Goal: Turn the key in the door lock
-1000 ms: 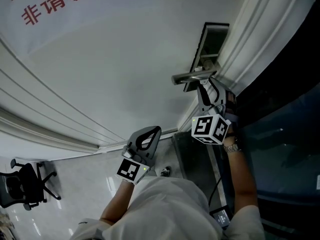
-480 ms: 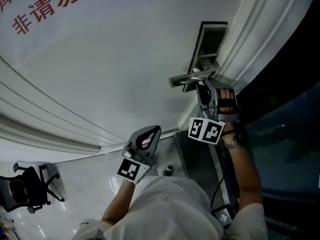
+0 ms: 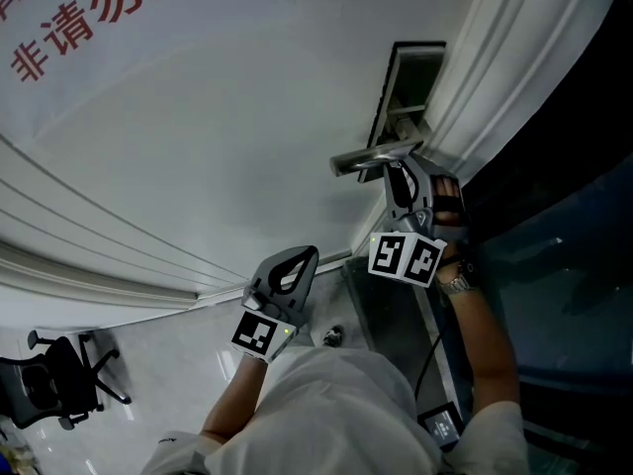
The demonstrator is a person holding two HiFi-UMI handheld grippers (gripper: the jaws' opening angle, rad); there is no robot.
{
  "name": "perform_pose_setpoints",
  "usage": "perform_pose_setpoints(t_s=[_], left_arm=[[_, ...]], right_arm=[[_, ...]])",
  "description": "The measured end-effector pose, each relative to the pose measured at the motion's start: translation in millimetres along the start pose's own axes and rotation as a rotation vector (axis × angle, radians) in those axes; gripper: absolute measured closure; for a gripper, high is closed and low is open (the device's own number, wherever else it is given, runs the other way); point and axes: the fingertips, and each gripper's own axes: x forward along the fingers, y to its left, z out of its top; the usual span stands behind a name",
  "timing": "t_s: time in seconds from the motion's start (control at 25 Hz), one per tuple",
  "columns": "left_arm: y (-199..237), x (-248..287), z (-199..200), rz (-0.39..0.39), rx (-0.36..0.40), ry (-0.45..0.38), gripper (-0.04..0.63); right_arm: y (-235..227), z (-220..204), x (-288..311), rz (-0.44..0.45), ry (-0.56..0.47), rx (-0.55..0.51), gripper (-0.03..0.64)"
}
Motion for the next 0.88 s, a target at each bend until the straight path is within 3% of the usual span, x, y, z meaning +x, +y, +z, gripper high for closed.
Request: perform_pose_setpoints(t_s=[0.24, 0.44, 0.6, 0.64, 0.88], left_arm=[[-2, 2, 0, -0.014, -0.005, -0.004, 0.592], [-4, 0, -5, -0.021, -0.012, 0.014, 0.592], [-8, 1, -7, -0.030, -0.011, 0.021, 0.592], [-9, 1, -7, -0.032, -0.011, 0.020, 0.592], [-10, -3, -1, -0.012, -0.014, -0.007, 0.592]], right_arm=[[-4, -1, 1, 0.048, 0.008, 0.266, 0.522], [-7, -1, 2, 0.063, 0.019, 0.407, 0.522], [-8, -3, 4, 0.119, 0.006, 0.634, 0.546], [-7, -5, 5, 0.131, 0.005, 0.695, 0.607], [-7, -10, 6, 0.188, -0.002, 0.971, 0.607]])
